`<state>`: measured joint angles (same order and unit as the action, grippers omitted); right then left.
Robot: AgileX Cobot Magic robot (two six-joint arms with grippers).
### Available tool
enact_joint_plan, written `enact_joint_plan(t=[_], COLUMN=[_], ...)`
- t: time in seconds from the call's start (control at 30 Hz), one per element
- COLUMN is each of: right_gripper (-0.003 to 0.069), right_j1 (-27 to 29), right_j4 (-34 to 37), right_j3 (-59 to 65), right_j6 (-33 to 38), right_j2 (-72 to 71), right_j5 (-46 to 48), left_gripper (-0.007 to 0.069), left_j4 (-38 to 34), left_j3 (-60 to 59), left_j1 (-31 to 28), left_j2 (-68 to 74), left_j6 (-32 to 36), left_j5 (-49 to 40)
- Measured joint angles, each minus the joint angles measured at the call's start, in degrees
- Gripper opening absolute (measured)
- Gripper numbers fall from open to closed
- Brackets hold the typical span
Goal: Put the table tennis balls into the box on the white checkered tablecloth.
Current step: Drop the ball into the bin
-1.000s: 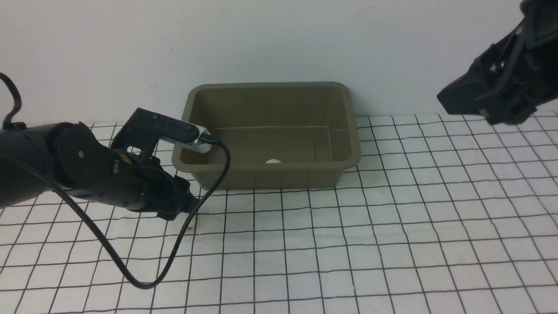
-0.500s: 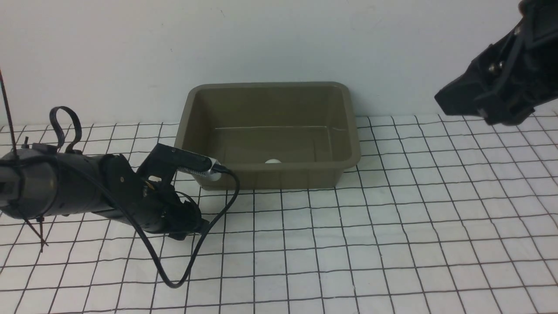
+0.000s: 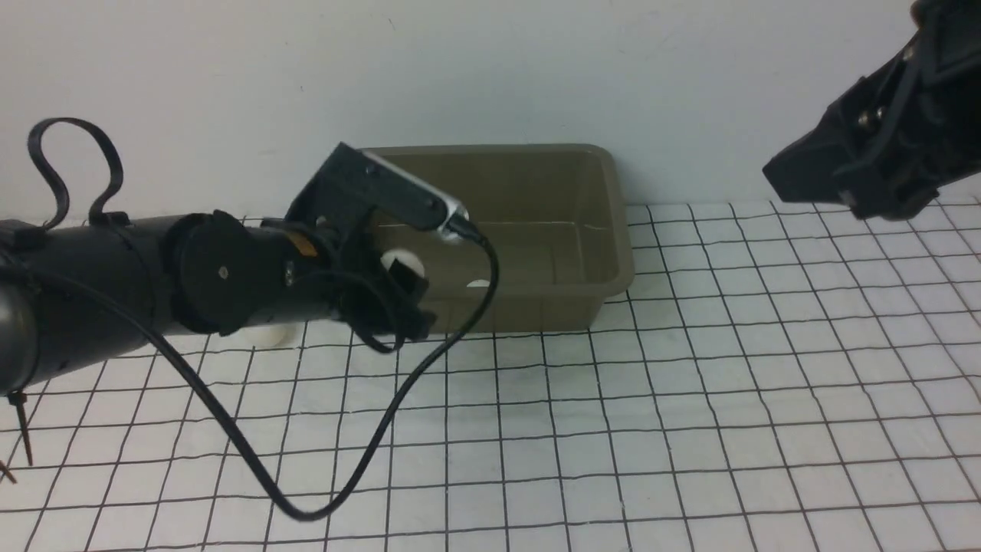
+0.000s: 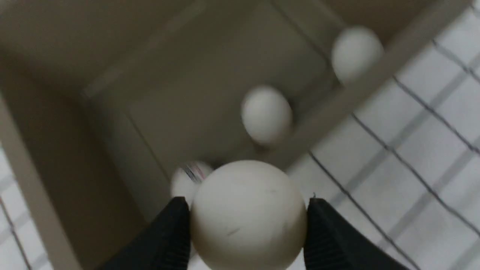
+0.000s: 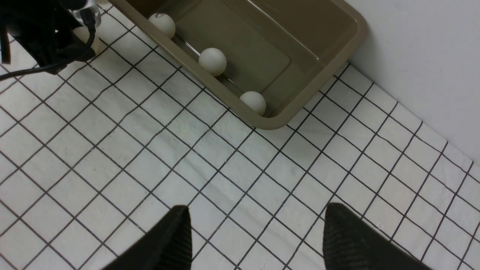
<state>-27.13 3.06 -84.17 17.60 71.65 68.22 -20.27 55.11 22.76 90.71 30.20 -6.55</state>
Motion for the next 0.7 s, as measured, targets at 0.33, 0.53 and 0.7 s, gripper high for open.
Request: enact_joint_plan(t=[0.33, 0.53, 0.7], right_gripper=[0.0430, 0.0430, 0.0430], right_j1=[0.0, 0.0, 0.0], right_j4=[0.0, 0.0, -0.1], right_j3=[0.0, 0.0, 0.0], right_j6=[0.0, 0.0, 0.0], right_j2=[0.0, 0.0, 0.0], right_j5=[0.2, 0.7, 0.7], left_gripper=[0.0345, 0.0423, 0.0601], left_j4=[4.7, 5.0, 2.0], left_j3=[10.4, 18.2, 21.2], left_j1=[-2.8, -3.3, -3.9], left_j2=[14.8, 19.9, 16.2], left_j6=[0.2, -0.4, -0.4], left_j5=[12.6, 1.2, -4.8])
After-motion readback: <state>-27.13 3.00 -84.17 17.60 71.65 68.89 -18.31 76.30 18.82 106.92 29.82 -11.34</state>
